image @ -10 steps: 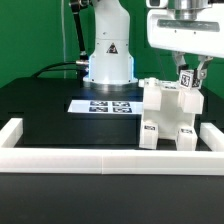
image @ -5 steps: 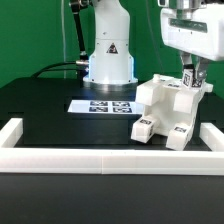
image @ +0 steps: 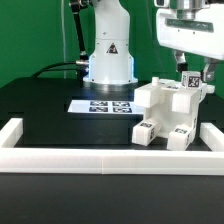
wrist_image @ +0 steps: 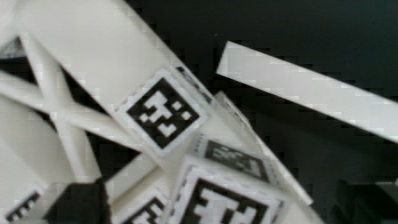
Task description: Assemble chair
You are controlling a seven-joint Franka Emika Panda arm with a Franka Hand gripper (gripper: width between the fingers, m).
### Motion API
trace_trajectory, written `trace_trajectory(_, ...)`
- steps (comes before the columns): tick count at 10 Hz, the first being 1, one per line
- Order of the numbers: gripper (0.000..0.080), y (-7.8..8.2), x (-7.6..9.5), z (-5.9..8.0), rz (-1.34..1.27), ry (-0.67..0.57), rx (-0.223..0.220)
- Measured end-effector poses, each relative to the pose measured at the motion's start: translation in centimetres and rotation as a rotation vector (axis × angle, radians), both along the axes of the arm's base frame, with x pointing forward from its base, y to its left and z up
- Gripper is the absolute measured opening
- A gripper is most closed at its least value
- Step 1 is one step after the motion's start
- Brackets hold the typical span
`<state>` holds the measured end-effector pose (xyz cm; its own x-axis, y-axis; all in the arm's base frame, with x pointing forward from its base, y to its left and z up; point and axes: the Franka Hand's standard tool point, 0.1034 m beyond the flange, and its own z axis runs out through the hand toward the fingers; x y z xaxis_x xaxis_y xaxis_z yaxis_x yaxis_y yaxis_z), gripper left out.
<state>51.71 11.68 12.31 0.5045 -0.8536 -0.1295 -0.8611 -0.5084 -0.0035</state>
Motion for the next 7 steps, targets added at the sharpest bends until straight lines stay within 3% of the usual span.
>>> trace_trajectory(5, 0.0649, -0.17, 0.16, 0.00, 0.366, -0.064, 0.019)
trace_trajectory(7, 0.0649, -0.01, 0.00, -0.41, 0.579, -0.097, -0.020)
